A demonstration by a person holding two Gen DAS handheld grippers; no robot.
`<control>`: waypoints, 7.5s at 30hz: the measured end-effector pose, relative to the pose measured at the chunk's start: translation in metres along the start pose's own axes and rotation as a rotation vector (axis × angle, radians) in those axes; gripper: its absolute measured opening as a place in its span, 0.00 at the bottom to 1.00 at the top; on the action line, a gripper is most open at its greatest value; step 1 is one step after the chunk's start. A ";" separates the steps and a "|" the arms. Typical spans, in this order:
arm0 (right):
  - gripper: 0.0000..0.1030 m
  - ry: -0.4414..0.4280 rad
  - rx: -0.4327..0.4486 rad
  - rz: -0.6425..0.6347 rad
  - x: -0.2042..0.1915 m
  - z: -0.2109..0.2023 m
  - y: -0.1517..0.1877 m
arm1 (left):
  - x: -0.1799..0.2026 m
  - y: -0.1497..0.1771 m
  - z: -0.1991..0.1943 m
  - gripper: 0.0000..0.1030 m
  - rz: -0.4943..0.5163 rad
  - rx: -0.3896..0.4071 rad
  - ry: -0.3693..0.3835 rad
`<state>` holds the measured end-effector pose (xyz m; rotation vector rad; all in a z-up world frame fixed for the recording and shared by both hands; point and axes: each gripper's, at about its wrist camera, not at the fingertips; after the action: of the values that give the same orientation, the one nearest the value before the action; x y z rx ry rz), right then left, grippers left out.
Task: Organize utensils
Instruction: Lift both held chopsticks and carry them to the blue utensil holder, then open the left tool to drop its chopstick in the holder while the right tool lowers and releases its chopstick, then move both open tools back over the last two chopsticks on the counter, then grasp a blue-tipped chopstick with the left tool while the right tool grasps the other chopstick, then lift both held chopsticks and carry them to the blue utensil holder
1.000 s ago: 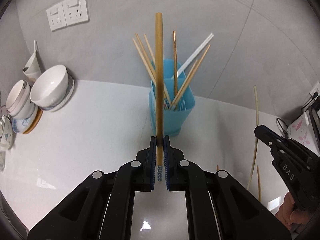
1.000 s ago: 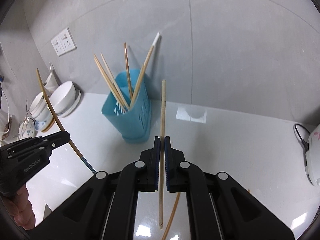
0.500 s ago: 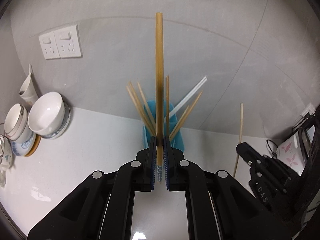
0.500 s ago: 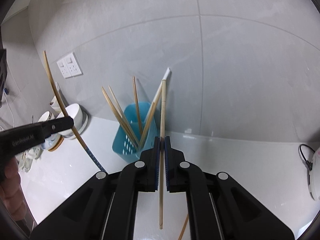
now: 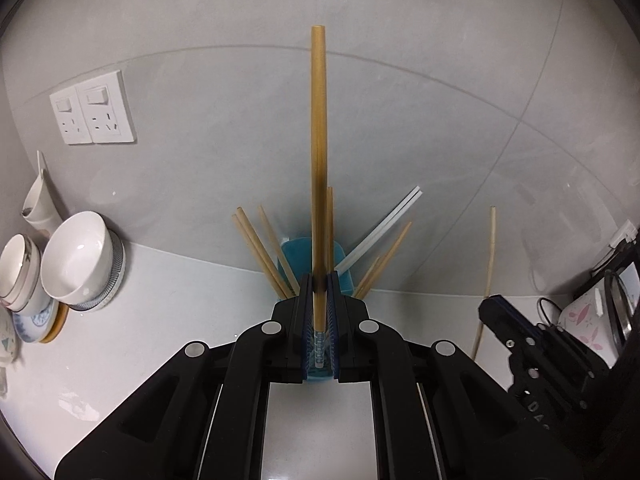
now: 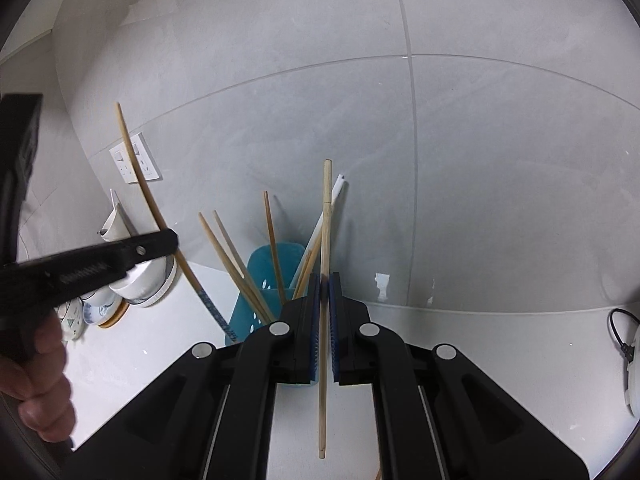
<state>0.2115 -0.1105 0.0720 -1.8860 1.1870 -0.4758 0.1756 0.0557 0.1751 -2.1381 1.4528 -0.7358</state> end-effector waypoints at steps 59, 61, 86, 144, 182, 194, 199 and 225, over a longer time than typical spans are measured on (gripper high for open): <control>0.04 -0.100 0.127 -0.064 -0.046 0.091 -0.003 | -0.082 0.068 0.049 0.94 -0.049 -0.089 -0.062; 0.04 -0.099 0.115 -0.067 -0.048 0.096 0.001 | -0.083 0.067 0.051 0.94 -0.055 -0.090 -0.065; 0.80 0.060 -0.031 -0.061 -0.009 0.050 0.031 | -0.057 0.081 0.026 0.94 -0.012 -0.075 -0.050; 0.48 0.273 -0.607 0.117 0.165 -0.041 0.278 | 0.107 0.298 0.083 0.82 0.154 -0.484 -0.073; 0.06 0.227 -0.542 0.133 0.130 -0.036 0.236 | 0.068 0.262 0.049 0.06 0.126 -0.454 -0.049; 0.06 0.174 -0.442 0.087 0.088 -0.038 0.201 | 0.034 0.231 0.018 0.06 0.093 -0.378 -0.049; 0.06 0.160 -0.402 0.066 0.071 -0.039 0.186 | 0.020 0.215 0.013 0.06 0.083 -0.335 -0.046; 0.06 0.121 -0.130 -0.027 0.008 -0.047 0.064 | -0.003 0.083 -0.060 0.06 0.054 -0.058 -0.028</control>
<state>0.1477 -0.1515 0.0469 -2.0098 1.3007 -0.5453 0.0779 0.0261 0.1673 -2.1347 1.5283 -0.6491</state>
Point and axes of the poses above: each gripper's, at about its wrist camera, not at the fingertips, and z roughly the way its jaws point, x to its right, y to its underside, and after that the axes turned 4 degrees about -z, right-handed
